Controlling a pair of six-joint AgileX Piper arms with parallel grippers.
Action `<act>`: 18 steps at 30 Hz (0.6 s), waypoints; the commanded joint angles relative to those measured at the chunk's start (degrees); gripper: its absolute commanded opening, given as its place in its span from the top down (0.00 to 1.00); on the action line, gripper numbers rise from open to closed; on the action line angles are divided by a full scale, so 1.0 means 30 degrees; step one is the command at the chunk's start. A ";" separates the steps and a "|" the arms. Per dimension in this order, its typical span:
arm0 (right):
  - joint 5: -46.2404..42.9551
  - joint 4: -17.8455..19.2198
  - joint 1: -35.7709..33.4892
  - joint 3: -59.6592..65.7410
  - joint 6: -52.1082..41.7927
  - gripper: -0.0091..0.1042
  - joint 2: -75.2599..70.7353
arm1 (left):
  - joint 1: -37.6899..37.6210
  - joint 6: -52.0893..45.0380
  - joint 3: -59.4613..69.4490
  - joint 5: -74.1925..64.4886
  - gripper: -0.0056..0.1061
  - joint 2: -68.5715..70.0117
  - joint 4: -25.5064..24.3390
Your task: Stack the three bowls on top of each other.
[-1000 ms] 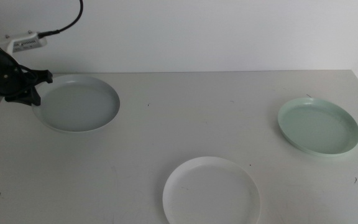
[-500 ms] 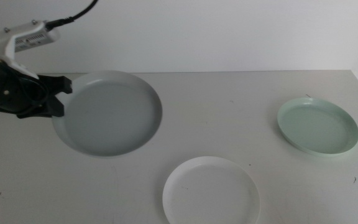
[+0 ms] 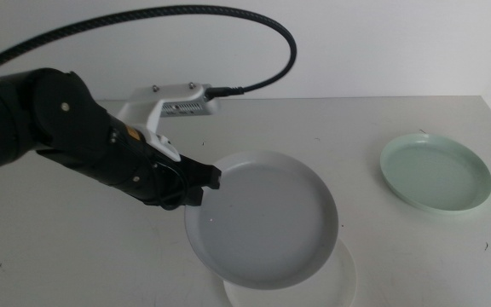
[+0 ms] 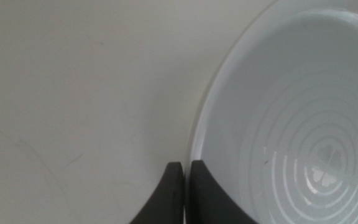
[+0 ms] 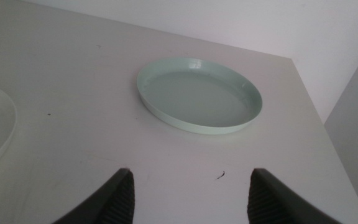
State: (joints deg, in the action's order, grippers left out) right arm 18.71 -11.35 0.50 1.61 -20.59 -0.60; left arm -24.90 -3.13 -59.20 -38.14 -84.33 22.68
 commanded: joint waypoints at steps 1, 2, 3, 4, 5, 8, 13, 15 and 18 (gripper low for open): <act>-0.1398 0.0053 0.0124 -0.0115 -0.0196 0.50 -0.0507 | -0.0730 0.0311 -0.0406 0.1113 0.95 0.0079 0.0839; -0.1398 0.0053 0.0124 -0.0115 -0.0196 0.50 -0.0507 | -0.1022 0.0311 -0.0406 0.1351 0.95 -0.0186 0.0839; -0.1398 0.0053 0.0124 -0.0115 -0.0196 0.50 -0.0507 | -0.1291 0.0311 -0.0406 0.1599 0.95 -0.0483 0.0839; -0.1398 0.0053 0.0124 -0.0115 -0.0196 0.50 -0.0507 | -0.1538 0.0311 -0.0406 0.1882 0.95 -0.0789 0.0839; -0.1398 0.0053 0.0124 -0.0115 -0.0196 0.50 -0.0507 | -0.1748 0.0311 -0.0406 0.2117 0.95 -0.1092 0.0839; -0.1398 0.0053 0.0124 -0.0115 -0.0196 0.50 -0.0507 | -0.2058 0.0311 -0.0406 0.2277 0.95 -0.1896 0.0992; -0.1398 0.0053 0.0124 -0.0115 -0.0196 0.50 -0.0507 | -0.2058 0.0138 -0.0406 0.2272 0.95 -0.3066 0.1338; -0.1398 0.0053 0.0124 -0.0115 -0.0196 0.50 -0.0507 | -0.2058 0.0089 -0.0406 0.2297 0.95 -0.3381 0.1397; -0.1398 0.0053 0.0124 -0.0115 -0.0196 0.50 -0.0507 | -0.2058 0.0070 -0.0406 0.2387 0.95 -0.3801 0.1526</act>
State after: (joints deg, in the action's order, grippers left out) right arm 18.71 -11.35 0.50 1.61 -20.59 -0.60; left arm -30.92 -3.14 -59.20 -32.82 -97.65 25.31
